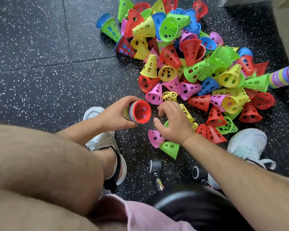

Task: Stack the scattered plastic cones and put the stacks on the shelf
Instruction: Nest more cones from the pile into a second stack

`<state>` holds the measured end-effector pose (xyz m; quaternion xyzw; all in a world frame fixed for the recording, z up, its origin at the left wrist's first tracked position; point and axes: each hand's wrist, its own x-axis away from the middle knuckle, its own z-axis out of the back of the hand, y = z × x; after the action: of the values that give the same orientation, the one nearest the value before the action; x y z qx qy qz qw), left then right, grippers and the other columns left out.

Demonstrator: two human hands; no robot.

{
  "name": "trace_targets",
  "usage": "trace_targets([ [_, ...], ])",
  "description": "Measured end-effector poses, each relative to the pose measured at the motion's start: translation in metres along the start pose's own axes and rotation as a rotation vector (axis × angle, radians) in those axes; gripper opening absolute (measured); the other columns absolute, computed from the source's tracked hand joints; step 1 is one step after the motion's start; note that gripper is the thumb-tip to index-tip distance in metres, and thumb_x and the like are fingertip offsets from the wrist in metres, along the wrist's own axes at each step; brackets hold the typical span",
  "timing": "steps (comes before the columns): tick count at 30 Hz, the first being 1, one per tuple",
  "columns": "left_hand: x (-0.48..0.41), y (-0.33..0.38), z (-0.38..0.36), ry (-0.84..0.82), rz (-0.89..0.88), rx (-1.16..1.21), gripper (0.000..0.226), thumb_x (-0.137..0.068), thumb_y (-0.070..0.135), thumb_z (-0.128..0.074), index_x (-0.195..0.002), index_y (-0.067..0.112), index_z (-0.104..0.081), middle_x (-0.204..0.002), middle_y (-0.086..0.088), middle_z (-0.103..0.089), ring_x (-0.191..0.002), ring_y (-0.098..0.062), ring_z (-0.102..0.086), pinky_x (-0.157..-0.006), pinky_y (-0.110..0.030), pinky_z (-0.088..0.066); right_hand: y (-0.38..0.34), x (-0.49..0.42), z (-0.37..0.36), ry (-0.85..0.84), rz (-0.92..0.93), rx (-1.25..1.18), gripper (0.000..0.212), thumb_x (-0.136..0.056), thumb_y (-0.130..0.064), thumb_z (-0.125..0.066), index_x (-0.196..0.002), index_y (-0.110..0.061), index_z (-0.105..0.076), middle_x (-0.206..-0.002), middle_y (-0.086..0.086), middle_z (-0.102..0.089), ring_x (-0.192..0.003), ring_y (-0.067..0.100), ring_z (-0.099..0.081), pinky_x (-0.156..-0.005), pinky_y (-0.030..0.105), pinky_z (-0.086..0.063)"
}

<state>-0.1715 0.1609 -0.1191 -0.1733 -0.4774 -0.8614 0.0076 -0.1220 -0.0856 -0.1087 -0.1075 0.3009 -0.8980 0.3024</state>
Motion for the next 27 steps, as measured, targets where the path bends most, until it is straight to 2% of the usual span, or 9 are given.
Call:
trace_targets([
  [3,0.002,0.000,-0.002,-0.094,-0.001,-0.064,0.079,-0.070,0.010,-0.091,-0.139,0.018,-0.053,-0.132,0.006,-0.060,-0.119,-0.006,-0.057,-0.107,-0.027,-0.045,0.013,0.015,-0.002,-0.252,0.170,0.096,0.015,-0.080,-0.031,-0.065,-0.089,-0.020,-0.067,-0.100,-0.003,-0.059,-0.097,0.021,-0.053,-0.086,0.043,-0.047],
  [5,0.003,0.000,-0.004,-0.127,-0.006,-0.088,0.079,-0.070,0.011,-0.091,-0.139,0.016,-0.053,-0.132,0.004,-0.061,-0.120,-0.011,-0.058,-0.107,-0.031,-0.046,0.014,0.022,-0.003,-0.414,0.263,0.124,0.027,-0.079,-0.032,-0.064,-0.104,-0.027,-0.072,-0.113,-0.001,-0.059,-0.105,0.020,-0.052,-0.092,0.038,-0.045],
  [7,0.003,-0.001,-0.005,-0.146,-0.009,-0.102,0.079,-0.071,0.013,-0.091,-0.140,0.016,-0.053,-0.132,0.004,-0.061,-0.120,-0.012,-0.059,-0.107,-0.033,-0.046,0.013,0.026,-0.006,-0.550,0.309,0.216,0.037,-0.079,-0.039,-0.058,-0.113,-0.034,-0.071,-0.121,0.001,-0.056,-0.111,0.020,-0.048,-0.096,0.035,-0.042],
  [11,0.002,-0.002,-0.007,-0.162,0.003,-0.099,0.079,-0.070,0.012,-0.090,-0.139,0.018,-0.054,-0.131,0.005,-0.061,-0.119,-0.012,-0.059,-0.107,-0.035,-0.047,0.008,0.028,-0.011,-0.643,0.336,0.443,0.029,-0.079,-0.046,-0.048,-0.095,-0.031,-0.068,-0.113,-0.001,-0.055,-0.106,0.021,-0.046,-0.090,0.040,-0.045],
  [15,0.001,-0.003,-0.006,-0.125,0.038,-0.032,0.079,-0.068,0.013,-0.093,-0.136,0.022,-0.055,-0.129,0.009,-0.062,-0.117,-0.008,-0.060,-0.107,-0.033,-0.046,0.016,0.031,-0.012,-0.562,0.345,0.424,0.030,-0.087,-0.044,-0.048,-0.098,-0.023,-0.066,-0.124,0.001,-0.055,-0.111,0.020,-0.048,-0.095,0.038,-0.044],
  [20,-0.001,0.000,-0.005,-0.039,0.091,0.107,0.075,-0.062,0.025,-0.089,-0.129,0.026,-0.057,-0.123,0.012,-0.067,-0.113,-0.004,-0.064,-0.107,-0.032,-0.048,0.020,0.028,0.001,-0.212,0.105,0.050,0.023,-0.086,-0.037,-0.061,-0.091,-0.014,-0.063,-0.133,0.001,-0.051,-0.123,0.018,-0.046,-0.105,0.038,-0.043],
  [24,-0.003,0.003,0.000,0.042,0.109,0.123,0.075,-0.061,0.028,-0.088,-0.130,0.026,-0.057,-0.124,0.009,-0.067,-0.115,-0.010,-0.065,-0.108,-0.035,-0.049,0.019,0.017,0.014,0.023,-0.046,-0.085,0.017,-0.088,-0.027,-0.066,-0.087,-0.011,-0.060,-0.140,0.009,-0.044,-0.137,0.021,-0.039,-0.115,0.039,-0.035],
  [27,-0.007,0.006,0.000,0.022,0.076,0.088,0.075,-0.063,0.025,-0.089,-0.129,0.029,-0.056,-0.125,0.010,-0.065,-0.116,-0.007,-0.063,-0.108,-0.034,-0.048,0.009,0.006,0.025,0.120,-0.004,-0.190,0.016,-0.090,-0.023,-0.066,-0.088,-0.009,-0.061,-0.147,0.015,-0.041,-0.142,0.017,-0.034,-0.117,0.022,-0.026],
])
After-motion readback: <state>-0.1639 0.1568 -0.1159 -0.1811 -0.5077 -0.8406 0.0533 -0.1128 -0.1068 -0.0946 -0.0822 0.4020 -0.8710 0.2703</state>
